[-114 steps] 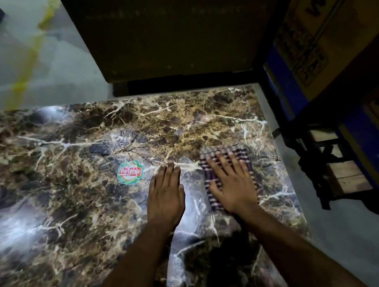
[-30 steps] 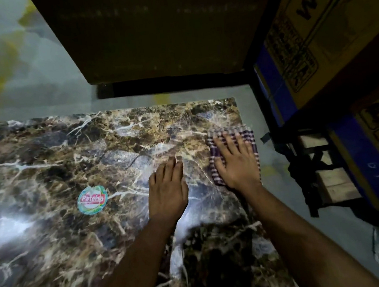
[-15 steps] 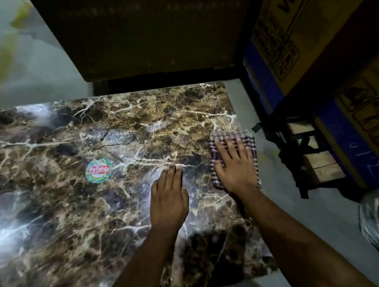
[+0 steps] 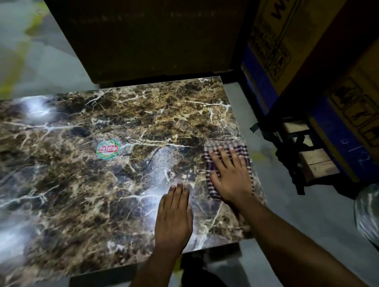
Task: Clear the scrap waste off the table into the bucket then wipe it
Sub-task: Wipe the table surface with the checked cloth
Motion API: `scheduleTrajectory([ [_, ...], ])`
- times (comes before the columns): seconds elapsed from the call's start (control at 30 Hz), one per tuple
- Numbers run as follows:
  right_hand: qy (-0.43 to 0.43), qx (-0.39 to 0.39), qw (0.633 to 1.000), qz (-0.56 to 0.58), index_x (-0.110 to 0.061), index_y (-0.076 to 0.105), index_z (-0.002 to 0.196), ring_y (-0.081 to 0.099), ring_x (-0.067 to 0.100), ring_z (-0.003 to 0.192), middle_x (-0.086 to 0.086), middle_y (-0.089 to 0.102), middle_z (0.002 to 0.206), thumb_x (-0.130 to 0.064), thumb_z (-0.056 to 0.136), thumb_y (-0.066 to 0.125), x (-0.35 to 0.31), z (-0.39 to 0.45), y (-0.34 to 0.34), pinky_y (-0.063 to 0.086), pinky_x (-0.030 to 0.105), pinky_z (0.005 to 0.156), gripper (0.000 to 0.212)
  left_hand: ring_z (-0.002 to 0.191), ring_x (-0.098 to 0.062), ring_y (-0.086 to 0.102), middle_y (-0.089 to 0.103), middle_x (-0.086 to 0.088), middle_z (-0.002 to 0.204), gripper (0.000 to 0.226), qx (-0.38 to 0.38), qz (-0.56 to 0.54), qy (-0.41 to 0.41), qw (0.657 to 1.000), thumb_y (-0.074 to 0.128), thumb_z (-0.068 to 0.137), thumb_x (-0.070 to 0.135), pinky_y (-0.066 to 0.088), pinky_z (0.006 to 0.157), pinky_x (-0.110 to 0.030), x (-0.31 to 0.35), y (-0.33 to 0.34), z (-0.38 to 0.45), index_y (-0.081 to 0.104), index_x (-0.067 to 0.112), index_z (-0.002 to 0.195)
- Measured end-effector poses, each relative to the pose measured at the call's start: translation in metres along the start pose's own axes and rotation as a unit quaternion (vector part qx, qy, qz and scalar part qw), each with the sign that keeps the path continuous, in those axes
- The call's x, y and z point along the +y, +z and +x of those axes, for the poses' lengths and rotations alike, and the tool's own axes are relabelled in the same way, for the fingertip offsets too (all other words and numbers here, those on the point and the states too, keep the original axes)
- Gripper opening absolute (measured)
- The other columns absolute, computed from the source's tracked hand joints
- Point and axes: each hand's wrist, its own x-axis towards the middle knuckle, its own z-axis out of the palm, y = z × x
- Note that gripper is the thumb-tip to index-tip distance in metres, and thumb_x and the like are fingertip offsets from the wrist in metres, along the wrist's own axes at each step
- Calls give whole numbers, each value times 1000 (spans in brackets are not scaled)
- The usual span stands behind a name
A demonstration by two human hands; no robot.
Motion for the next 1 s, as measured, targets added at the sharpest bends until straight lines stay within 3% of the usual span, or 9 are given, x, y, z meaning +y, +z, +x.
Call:
scheduleTrajectory([
  [0.17, -80, -9, 997, -9, -41, 3, 160, -3, 23, 157, -5, 7, 170, -52, 97, 25, -18, -66, 11, 3, 45, 126, 67, 146, -24, 36, 43, -3, 157, 49, -4, -18, 16, 1000, 36, 102, 27, 21, 119, -39, 1, 10, -14, 47, 18, 148],
  [0.3, -32, -7, 999, -14, -43, 5, 160, 0, 24, 157, -5, 8, 170, -53, 95, 23, 27, -105, 12, 9, 47, 126, 68, 145, -25, 37, 45, -4, 155, 49, -26, -15, 30, 999, 33, 102, 33, 29, 119, -42, 5, 12, -31, 49, 18, 147],
  [0.37, 12, 13, 1000, -13, -40, 11, 160, 5, 27, 157, -2, 15, 169, -53, 95, 24, 30, -95, 12, 12, 48, 125, 68, 144, -27, 41, 47, -5, 153, 50, -18, -12, 22, 1000, 33, 101, 33, 24, 118, -41, 9, 13, -41, 51, 18, 145],
  [0.43, 37, 17, 999, -6, -39, 10, 161, 5, 29, 156, 0, 15, 169, -54, 95, 25, 11, -86, 13, 9, 48, 125, 69, 144, -30, 40, 45, -8, 155, 47, -14, -6, 20, 1000, 41, 101, 29, 22, 120, -44, 13, 16, -49, 51, 17, 146],
  [0.53, -15, -3, 1000, 1, -39, 7, 161, -1, 27, 157, -1, 10, 170, -55, 95, 21, -17, -100, 19, 6, 49, 126, 69, 144, -34, 38, 41, -11, 157, 50, -22, -6, 17, 1000, 60, 96, 20, 30, 117, -53, 18, 12, -54, 50, 20, 145],
  [0.7, -11, -10, 1000, -6, -47, 1, 159, -1, 22, 157, -8, 7, 170, -54, 94, 27, 30, -141, 19, 3, 44, 126, 70, 131, -35, 42, 49, -13, 143, 50, -8, 5, -7, 1000, 40, 96, 45, 37, 105, -55, 32, 7, -45, 53, 23, 140],
  [0.87, 58, 8, 998, 1, -43, 8, 160, 7, 30, 156, -2, 15, 169, -55, 92, 26, 42, -83, 10, 11, 55, 124, 72, 121, -35, 46, 47, -10, 133, 48, 12, 35, -22, 999, 45, 94, 46, 36, 99, -51, 34, 5, -24, 51, 24, 136],
  [1.0, -23, 5, 1000, 1, -41, 3, 160, 0, 26, 157, -4, 9, 170, -54, 95, 27, 27, -81, 14, 4, 49, 126, 70, 140, -32, 35, 38, -9, 153, 54, -3, 26, -17, 1000, 38, 98, 45, 31, 111, -53, 37, 11, -1, 39, 25, 148],
])
